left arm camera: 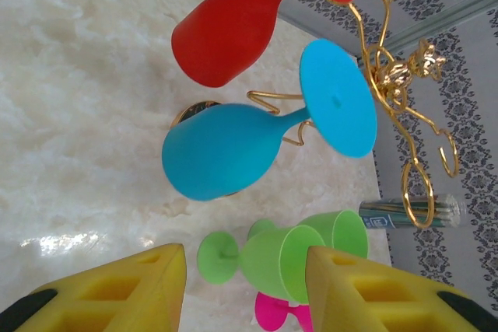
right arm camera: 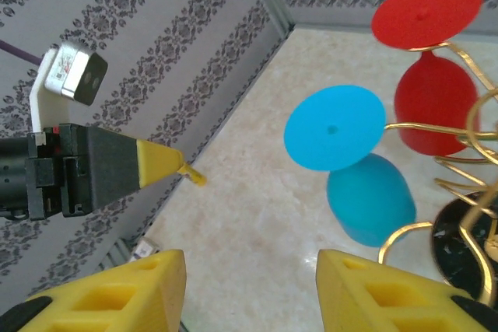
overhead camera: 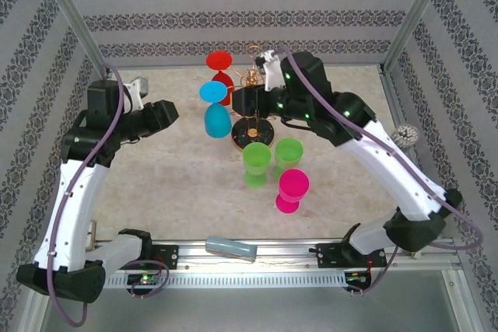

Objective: Take the wine glass off the wine glass rack

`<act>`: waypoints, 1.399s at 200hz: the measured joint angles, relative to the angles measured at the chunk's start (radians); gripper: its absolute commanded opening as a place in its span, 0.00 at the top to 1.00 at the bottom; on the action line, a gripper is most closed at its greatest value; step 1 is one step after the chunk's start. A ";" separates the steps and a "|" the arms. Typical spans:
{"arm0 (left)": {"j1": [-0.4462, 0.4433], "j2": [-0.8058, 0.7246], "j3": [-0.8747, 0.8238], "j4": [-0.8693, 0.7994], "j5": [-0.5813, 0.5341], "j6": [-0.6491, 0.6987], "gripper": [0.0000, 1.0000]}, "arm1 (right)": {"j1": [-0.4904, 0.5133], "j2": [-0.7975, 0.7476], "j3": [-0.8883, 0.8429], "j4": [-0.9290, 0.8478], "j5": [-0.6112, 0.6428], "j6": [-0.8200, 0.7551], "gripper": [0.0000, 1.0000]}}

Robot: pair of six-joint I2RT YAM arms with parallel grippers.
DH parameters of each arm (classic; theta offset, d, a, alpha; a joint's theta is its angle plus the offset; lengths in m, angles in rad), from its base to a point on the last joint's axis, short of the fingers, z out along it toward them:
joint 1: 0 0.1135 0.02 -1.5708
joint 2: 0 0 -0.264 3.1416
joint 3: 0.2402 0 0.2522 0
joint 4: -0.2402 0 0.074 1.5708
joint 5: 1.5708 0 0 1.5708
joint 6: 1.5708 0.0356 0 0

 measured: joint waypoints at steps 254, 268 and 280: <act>0.000 0.182 0.102 0.108 0.078 0.006 0.74 | -0.109 0.378 0.308 -0.151 -0.113 0.037 0.58; 0.000 0.185 0.102 0.113 0.090 0.003 0.74 | -0.109 0.378 0.308 -0.151 -0.110 0.037 0.58; 0.000 0.185 0.102 0.120 0.096 0.002 0.74 | -0.109 0.378 0.308 -0.151 -0.108 0.037 0.58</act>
